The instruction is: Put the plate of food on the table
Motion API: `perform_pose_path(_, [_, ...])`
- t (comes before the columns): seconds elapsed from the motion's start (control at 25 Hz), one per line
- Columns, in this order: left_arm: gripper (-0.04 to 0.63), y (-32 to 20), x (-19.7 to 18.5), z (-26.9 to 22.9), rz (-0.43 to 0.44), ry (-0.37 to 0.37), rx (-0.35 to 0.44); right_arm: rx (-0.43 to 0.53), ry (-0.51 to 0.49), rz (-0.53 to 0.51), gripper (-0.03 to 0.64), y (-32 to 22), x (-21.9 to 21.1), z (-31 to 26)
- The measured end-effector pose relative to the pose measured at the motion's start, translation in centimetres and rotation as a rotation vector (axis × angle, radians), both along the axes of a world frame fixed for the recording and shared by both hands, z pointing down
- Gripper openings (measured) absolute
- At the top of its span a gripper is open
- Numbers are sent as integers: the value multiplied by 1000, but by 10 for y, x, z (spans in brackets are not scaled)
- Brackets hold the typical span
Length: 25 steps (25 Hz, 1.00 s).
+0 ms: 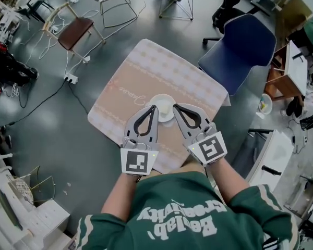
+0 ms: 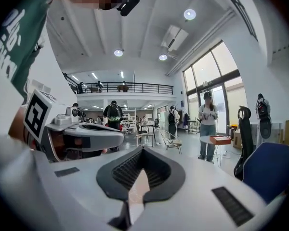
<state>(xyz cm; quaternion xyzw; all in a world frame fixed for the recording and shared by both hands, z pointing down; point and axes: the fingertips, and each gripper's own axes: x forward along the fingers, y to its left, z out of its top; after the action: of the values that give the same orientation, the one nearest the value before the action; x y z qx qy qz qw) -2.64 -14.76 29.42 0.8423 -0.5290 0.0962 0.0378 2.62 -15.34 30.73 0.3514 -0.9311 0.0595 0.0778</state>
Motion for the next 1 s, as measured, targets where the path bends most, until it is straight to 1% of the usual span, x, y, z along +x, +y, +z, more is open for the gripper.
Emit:
perform_pose_path(0.2, [9, 7, -1, -27, -25, -12, 34, 51, 2, -41, 15, 3, 0, -25])
perform_pose_path(0.44, [9, 12, -3, -49, -45, -53, 60, 112, -16, -96, 14, 11, -3, -54])
perform_pose_path(0.6, [9, 9, -2, -58, -50, -50, 85, 139, -20, -129, 14, 11, -8, -64])
perform_pose_path(0.88, [9, 13, -1, -57, -53, -53, 82, 148, -14, -130, 14, 10, -7, -64])
perform_pose_path(1.0, [9, 13, -3, -58, -52, -60, 87, 129, -35, -130, 14, 9, -8, -65])
